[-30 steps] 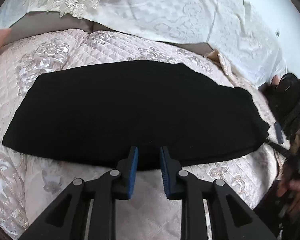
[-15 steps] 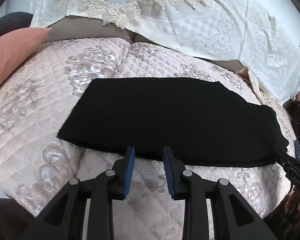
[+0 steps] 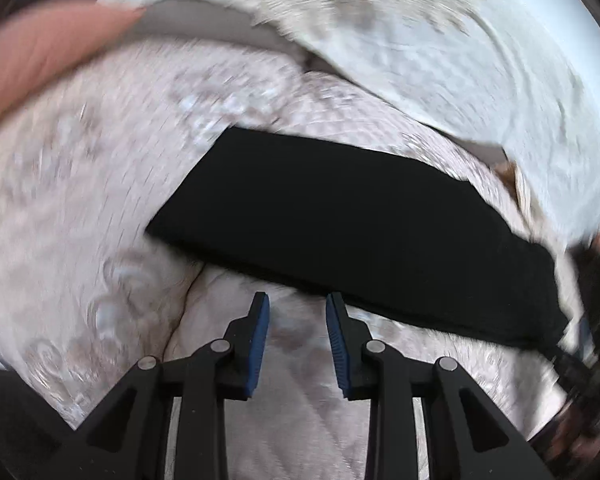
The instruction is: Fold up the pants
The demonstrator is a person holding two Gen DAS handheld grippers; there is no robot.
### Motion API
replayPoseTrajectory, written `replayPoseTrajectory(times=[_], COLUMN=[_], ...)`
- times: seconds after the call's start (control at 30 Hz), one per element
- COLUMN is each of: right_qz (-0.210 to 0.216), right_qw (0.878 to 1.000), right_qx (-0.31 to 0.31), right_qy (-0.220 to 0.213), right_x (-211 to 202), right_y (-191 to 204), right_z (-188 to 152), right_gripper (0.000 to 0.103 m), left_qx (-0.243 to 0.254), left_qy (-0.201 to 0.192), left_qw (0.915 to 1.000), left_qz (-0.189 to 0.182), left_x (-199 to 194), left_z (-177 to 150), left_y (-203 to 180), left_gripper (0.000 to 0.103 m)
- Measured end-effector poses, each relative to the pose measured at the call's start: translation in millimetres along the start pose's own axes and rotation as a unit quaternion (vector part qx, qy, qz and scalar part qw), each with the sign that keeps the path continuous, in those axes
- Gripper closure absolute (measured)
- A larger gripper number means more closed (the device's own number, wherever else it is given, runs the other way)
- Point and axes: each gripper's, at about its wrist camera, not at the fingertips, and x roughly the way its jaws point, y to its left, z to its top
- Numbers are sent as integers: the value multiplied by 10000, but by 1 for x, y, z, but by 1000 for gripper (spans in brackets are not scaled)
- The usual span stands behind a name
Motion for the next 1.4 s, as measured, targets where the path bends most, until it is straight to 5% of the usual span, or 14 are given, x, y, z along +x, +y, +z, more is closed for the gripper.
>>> replayPoseTrajectory(times=[0.17,0.53,0.63,0.67,0.83,1.17,1.4], right_qz=[63,63,46,42,0,11,-4], right_qw=[9999,9998,9999,9999,9999,9995,9985], right_qx=[-70,-143,-88,-68,-24,242,467], right_qy=[-69,-109,-91,-90,-124,-192,-277], right_x=[-3,-3,-2,-2,-4,-3,-8], right_y=[4,8,5,4,-3,-21,-37], right_z=[0,6,5,5,4,4,2], right_gripper=[62,61,61,61,61,61,61], left_qx=[-684,-1582,-1516,-1501,-1245,82,1537], left_qy=[-22,-264,-309,-319,-438,-973,-819], left_qw=[9973,9853,9868,9871,9910,9914,9703], left_qz=[-261,-586,-488,-455,-202,-874,-1677], left_x=[3,30,39,42,36,-6,-3], left_z=[0,22,30,33,43,71,61], left_y=[32,51,45,43,37,-35,-134], left_gripper=[43,40,44,57,96,96,96])
